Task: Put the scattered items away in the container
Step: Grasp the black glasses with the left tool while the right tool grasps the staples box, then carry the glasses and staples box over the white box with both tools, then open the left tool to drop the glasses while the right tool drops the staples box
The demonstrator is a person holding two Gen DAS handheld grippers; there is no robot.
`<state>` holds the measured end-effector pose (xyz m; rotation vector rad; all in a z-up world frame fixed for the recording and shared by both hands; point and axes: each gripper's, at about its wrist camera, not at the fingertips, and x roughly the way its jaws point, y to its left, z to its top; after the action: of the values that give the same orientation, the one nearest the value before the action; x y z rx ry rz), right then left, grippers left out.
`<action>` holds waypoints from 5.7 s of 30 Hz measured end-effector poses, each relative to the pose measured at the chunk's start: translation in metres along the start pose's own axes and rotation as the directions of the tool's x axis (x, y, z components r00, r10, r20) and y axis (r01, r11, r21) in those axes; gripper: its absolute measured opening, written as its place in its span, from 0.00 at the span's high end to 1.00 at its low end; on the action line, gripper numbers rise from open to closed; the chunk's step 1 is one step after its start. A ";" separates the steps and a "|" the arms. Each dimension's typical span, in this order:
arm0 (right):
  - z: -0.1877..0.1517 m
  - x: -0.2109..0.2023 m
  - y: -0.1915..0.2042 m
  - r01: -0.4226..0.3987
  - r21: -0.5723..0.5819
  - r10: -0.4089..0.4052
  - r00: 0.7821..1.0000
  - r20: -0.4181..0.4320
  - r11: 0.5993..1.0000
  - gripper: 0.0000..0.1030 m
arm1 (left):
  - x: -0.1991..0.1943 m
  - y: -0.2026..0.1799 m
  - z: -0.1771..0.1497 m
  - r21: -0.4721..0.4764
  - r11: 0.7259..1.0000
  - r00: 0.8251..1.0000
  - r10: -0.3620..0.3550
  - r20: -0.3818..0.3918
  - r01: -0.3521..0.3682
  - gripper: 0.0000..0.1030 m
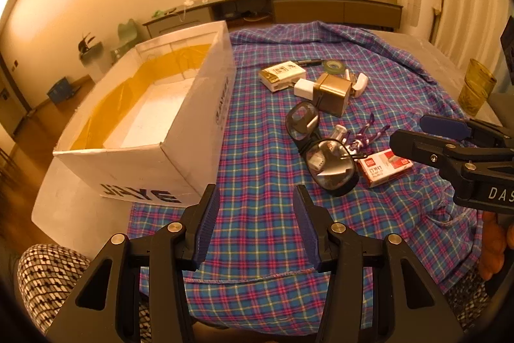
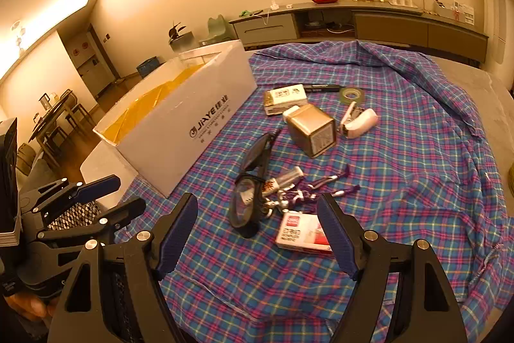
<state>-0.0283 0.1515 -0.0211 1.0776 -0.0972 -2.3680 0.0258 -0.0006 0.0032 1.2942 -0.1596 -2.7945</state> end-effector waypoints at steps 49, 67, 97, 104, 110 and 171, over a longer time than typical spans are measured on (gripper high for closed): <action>-0.007 0.085 -0.026 0.008 -0.150 -0.040 0.977 -0.211 0.989 0.25 | 0.164 0.020 0.053 -0.269 0.877 0.897 -0.433 -0.088 0.398 0.59; 0.002 0.070 -0.054 0.014 0.004 -0.013 0.993 -0.115 1.000 0.25 | 0.121 0.015 0.060 -0.183 0.909 0.925 -0.380 0.006 0.375 0.59; 0.043 0.023 0.030 0.043 0.023 -0.044 0.997 0.068 0.999 0.25 | 0.030 0.086 0.087 -0.195 0.907 0.914 -0.324 0.243 0.374 0.59; 0.064 0.019 0.064 -0.011 0.008 0.010 0.996 0.090 1.000 0.25 | 0.020 0.107 0.088 -0.222 0.905 0.912 -0.299 0.280 0.364 0.59; 0.076 0.020 0.086 -0.086 0.020 0.084 0.993 0.088 0.996 0.25 | 0.012 0.124 0.086 -0.242 0.908 0.919 -0.270 0.288 0.342 0.59; 0.221 0.265 0.200 -0.234 -0.788 -0.153 0.912 -0.381 0.569 0.25 | 0.208 0.265 0.151 -0.538 0.832 0.963 -0.241 -0.123 0.139 0.59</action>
<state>-0.2427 -0.1839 0.0038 0.9987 1.0464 -1.6921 -0.2214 -0.2727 -0.0258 1.4605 0.7347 -2.5502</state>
